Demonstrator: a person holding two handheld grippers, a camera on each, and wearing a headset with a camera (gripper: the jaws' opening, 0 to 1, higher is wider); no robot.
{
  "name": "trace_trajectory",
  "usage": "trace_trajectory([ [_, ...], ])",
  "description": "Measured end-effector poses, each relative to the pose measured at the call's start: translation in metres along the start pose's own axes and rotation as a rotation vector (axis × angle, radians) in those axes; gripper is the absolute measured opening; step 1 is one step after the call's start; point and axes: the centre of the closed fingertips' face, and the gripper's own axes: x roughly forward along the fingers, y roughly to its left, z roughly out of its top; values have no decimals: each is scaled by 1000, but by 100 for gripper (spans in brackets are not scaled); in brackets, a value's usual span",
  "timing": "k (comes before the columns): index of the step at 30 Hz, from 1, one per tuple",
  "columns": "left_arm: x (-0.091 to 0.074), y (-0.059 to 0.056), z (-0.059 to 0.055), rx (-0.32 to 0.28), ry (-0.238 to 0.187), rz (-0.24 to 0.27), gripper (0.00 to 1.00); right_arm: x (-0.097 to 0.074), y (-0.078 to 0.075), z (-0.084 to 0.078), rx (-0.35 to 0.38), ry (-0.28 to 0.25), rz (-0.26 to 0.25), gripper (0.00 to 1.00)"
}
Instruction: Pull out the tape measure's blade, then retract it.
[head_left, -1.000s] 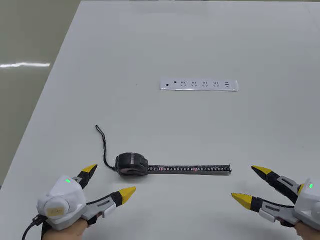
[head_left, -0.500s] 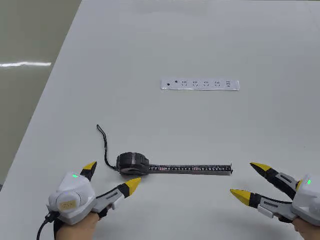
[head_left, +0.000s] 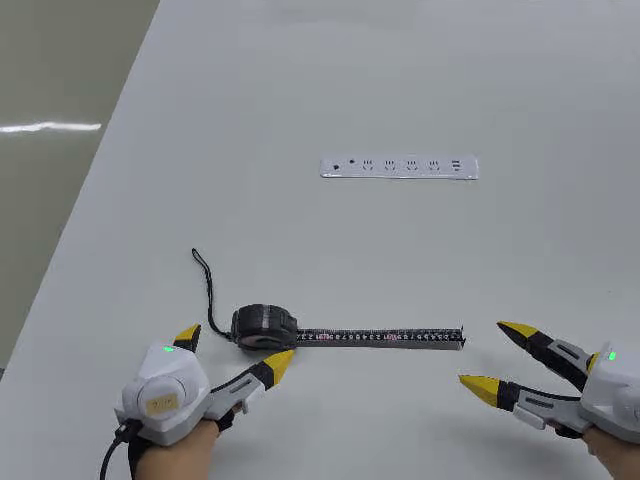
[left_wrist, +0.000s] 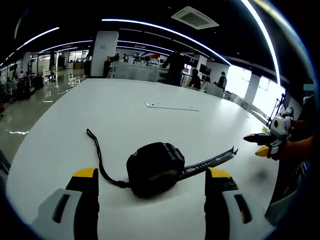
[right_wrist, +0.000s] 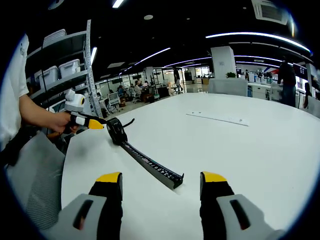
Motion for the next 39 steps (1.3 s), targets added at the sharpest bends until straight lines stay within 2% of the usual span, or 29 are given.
trace_trajectory([
  [6, 4, 0, 0, -16, 1, 17, 87, 1, -3, -1, -1, 6, 5, 62],
  [18, 13, -8, -1, -41, 13, 39, 87, 4, -7, -2, -10, 10, 12, 61],
  [30, 21, -10, -2, -69, 20, 76, 86, 9, -11, 0, -21, 12, 33, 60],
  [39, 26, -6, -3, -91, 17, 107, 84, 14, -10, -1, -45, 25, 55, 58],
])
